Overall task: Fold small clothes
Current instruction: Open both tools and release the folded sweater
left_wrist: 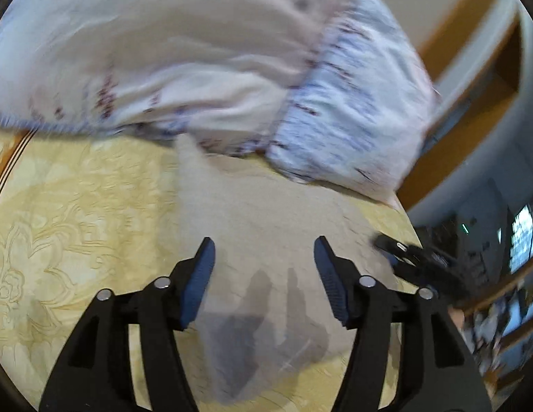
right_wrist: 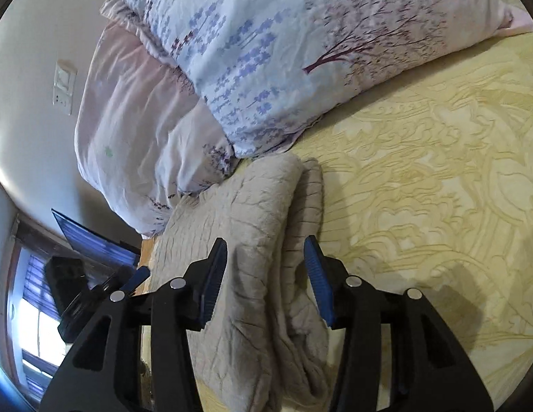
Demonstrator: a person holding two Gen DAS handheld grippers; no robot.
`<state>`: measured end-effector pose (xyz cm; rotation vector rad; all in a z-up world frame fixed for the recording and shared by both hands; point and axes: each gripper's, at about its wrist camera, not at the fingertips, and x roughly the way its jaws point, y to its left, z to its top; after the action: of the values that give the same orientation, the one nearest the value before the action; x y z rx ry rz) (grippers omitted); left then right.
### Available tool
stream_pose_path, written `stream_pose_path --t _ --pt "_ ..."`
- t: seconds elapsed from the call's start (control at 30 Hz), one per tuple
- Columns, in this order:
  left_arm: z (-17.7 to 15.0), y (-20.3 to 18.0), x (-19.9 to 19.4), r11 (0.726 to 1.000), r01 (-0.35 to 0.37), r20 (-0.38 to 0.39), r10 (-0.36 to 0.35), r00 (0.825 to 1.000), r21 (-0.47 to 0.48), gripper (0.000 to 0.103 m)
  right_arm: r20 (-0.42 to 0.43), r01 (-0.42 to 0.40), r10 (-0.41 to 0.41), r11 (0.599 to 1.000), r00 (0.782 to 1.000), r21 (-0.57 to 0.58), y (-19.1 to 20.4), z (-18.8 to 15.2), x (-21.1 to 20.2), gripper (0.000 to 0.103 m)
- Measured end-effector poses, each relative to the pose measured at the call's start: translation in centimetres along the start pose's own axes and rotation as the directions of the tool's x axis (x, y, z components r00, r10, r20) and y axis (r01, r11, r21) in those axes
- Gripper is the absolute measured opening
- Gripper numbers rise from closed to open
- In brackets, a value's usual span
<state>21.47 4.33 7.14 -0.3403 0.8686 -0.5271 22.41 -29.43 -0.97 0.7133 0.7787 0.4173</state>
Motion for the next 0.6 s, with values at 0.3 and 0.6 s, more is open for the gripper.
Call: stream_pose_path --t 0.3,0.6 --pt "-2.2 -3.5 1.7 0.992 0.001 -0.061 0.007 0.998 0.127 0.066 0.065 0.102 -0.098 0.993 0.993 -0.062 0.8 0.0 0.3 0.010" --pt "-3.2 -4.2 4.2 0.981 -0.100 -0.061 0.111 0.992 0.169 0.071 0.095 0.265 -0.253 0.953 0.963 -0.149 2.8 -0.7 -0.2 0.036"
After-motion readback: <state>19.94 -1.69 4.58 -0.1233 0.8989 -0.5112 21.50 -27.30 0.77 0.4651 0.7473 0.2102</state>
